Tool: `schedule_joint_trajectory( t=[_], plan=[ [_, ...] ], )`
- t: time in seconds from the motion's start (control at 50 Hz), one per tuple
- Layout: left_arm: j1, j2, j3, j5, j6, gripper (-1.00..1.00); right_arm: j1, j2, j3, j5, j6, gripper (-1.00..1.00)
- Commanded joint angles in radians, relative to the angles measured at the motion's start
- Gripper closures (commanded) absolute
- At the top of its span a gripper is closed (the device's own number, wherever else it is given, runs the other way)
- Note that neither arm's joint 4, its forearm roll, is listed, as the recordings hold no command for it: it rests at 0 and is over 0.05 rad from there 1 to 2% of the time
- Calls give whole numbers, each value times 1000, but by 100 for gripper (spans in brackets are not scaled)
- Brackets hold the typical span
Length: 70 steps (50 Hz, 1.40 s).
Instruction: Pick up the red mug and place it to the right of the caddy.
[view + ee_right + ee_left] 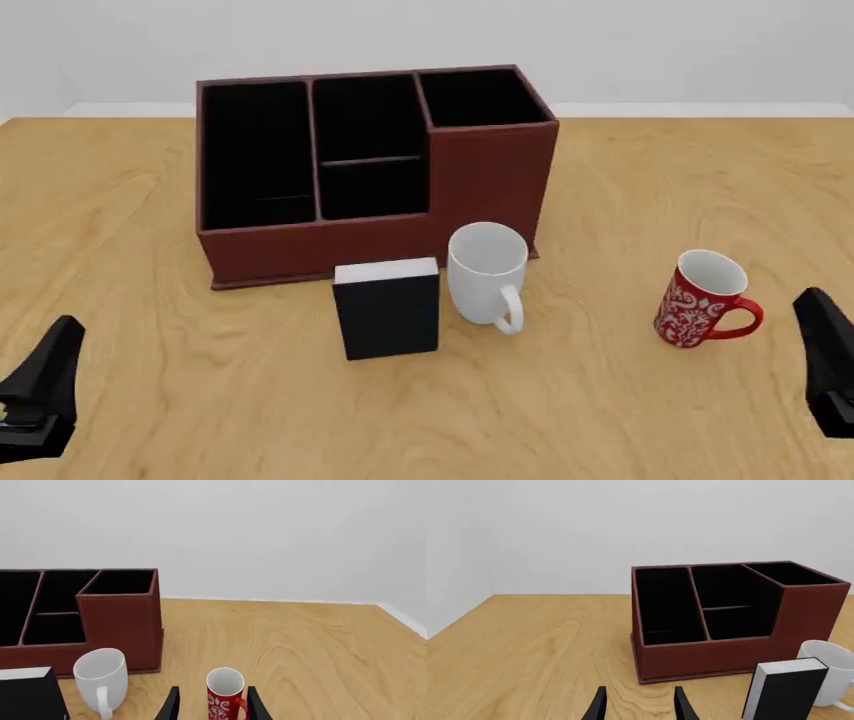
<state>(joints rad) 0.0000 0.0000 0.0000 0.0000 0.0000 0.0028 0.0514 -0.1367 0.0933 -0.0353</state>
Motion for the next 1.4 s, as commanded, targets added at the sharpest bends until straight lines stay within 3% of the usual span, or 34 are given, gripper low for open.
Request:
schedule_joint_trajectory(
  t=[0.02, 0.12, 0.18, 0.3, 0.32, 0.38, 0.42, 0.46, 0.48, 0.56, 0.72, 0.78, 0.88, 1.04, 1.4],
  plan=[
    [0, 0, 0, 0, 0, -100, 24, 108, -242, 126, -26, -100],
    [0, 0, 0, 0, 0, -100, 3, 202, -343, 165, -106, -100],
    [0, 0, 0, 0, 0, -100, 14, 249, -399, 190, -97, -100],
    [0, 0, 0, 0, 0, -100, 27, 359, -455, 216, -129, -100],
    [0, 0, 0, 0, 0, -100, 17, 370, -457, 206, -170, -100],
    [0, 0, 0, 0, 0, -100, -8, 420, -476, 201, -189, -100],
    [0, 0, 0, 0, 0, -100, 9, 453, -508, 237, -170, -100],
    [0, 0, 0, 0, 0, -100, 6, 474, -526, 250, -207, -100],
    [0, 0, 0, 0, 0, -100, -26, 501, -544, 246, -201, -100],
    [0, 0, 0, 0, 0, -100, -11, 544, -579, 282, -211, -100],
    [0, 0, 0, 0, 0, -100, -60, 618, -598, 274, -308, -100],
    [0, 0, 0, 0, 0, -100, -61, 636, -607, 280, -304, -100],
    [0, 0, 0, 0, 0, -100, -56, 662, -597, 297, -370, -100],
    [0, 0, 0, 0, 0, -100, -78, 722, -620, 293, -392, -100],
    [0, 0, 0, 0, 0, -100, -79, 779, -571, 311, -521, -100]
  ],
)
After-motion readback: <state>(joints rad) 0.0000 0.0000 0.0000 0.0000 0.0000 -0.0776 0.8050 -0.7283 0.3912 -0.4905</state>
